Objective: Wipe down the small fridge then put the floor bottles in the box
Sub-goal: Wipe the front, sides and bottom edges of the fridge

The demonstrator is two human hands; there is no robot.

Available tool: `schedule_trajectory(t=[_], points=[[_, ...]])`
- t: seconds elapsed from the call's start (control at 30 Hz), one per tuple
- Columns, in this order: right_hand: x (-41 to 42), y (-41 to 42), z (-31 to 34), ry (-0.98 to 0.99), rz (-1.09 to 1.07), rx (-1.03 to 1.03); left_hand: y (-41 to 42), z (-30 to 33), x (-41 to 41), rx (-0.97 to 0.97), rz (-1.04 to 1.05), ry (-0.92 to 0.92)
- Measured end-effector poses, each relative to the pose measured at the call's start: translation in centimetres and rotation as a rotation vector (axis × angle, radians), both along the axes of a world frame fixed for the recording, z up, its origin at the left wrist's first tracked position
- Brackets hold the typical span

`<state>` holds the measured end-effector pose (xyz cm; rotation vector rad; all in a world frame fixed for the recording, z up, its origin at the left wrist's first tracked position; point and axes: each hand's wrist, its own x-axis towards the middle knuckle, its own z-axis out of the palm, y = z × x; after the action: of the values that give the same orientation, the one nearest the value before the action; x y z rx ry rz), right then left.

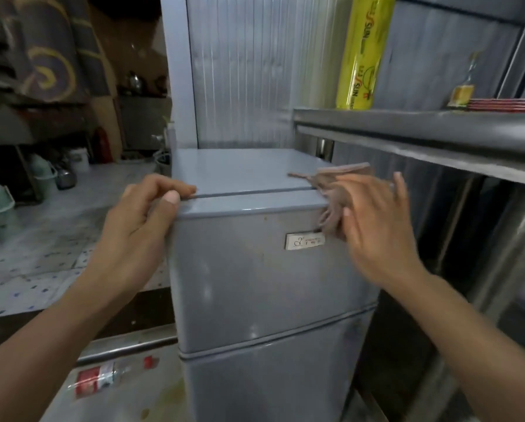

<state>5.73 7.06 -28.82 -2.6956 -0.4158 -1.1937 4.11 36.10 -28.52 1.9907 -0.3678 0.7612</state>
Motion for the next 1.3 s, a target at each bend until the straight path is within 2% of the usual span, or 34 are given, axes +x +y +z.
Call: schedule_trajectory(t=[0.13, 0.23, 0.3, 0.5, 0.6, 0.77, 0.9, 1.03, 1.2, 1.3], points=[[1.1, -2.6, -0.8, -0.045, -0.007, 0.045, 0.4, -1.1, -0.3, -0.058, -0.025, -0.077], [0.8, -0.1, -1.0, -0.102, 0.023, 0.196, 0.6, -2.0, -0.6, -0.049, -0.079, -0.079], [0.3, 2.6, -1.2, -0.163, 0.07, 0.218, 0.9, -2.1, -0.8, -0.044, -0.109, -0.08], [-1.3, 13.3, -0.9, -0.299, 0.295, 0.155, 2.0, -1.9, -1.0, -0.079, -0.153, -0.097], [-1.7, 16.2, -0.7, -0.301, 0.279, 0.064, 3.1, -2.2, -1.6, -0.124, -0.128, -0.103], [-1.6, 18.8, -0.1, -0.282, 0.261, -0.21, 4.7, -3.2, -2.2, -0.082, 0.012, -0.07], [-1.3, 15.4, -0.1, -0.289, 0.259, -0.127, 4.5, -3.9, -2.4, -0.057, 0.033, -0.077], [-0.4, 8.2, -0.8, -0.254, 0.111, -0.008, 3.6, -3.9, -2.5, 0.045, 0.024, -0.1], [0.7, 0.5, -1.5, -0.177, -0.128, 0.125, 0.5, -3.0, -2.9, 0.229, 0.087, -0.284], [0.9, 1.2, -1.8, -0.236, -0.068, 0.236, -1.7, -2.5, -2.9, 0.362, 0.18, -0.359]])
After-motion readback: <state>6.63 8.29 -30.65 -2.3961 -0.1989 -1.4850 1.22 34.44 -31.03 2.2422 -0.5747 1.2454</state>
